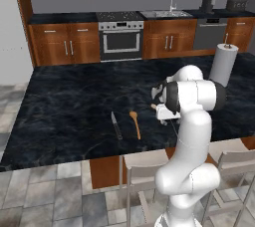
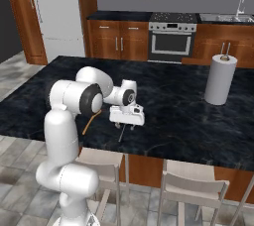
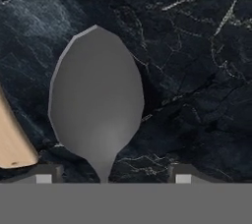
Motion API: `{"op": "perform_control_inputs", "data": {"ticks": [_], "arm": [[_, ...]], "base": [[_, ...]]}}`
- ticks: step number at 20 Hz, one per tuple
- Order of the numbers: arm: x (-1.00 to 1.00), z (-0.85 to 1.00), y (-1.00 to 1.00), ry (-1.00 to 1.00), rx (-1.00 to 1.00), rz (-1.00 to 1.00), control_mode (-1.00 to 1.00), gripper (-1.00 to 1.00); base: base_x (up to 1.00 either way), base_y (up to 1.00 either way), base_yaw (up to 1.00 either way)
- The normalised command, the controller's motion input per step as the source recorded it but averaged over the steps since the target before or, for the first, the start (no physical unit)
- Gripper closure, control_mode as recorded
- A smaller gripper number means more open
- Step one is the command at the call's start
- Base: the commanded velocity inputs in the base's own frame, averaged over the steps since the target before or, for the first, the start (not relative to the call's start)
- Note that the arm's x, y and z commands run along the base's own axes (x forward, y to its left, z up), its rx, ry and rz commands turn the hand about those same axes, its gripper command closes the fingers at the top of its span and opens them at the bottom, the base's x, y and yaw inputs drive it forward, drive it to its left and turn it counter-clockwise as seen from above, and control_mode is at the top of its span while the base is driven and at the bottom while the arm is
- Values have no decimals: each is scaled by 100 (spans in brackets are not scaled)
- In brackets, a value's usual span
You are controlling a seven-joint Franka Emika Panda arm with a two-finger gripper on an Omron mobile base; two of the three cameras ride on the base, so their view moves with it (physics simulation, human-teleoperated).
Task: Pick up the metallic utensils from the counter and place them in the open drawer. Make sure not to pick up any wooden utensils.
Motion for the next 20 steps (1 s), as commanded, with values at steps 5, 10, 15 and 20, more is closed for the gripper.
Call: {"op": "perform_control_inputs", "data": {"ticks": [5, 10, 15, 20], "arm": [[-14, -14, 0, 6, 0, 0, -100, 100], [-22, -7, 4, 0, 0, 0, -100, 100], [-22, -10, 18, 0, -2, 0, -100, 100], [-8, -23, 1, 1, 0, 1, -100, 100]], "base": [[0, 0, 0], [0, 0, 0], [0, 0, 0], [0, 0, 0]]}}
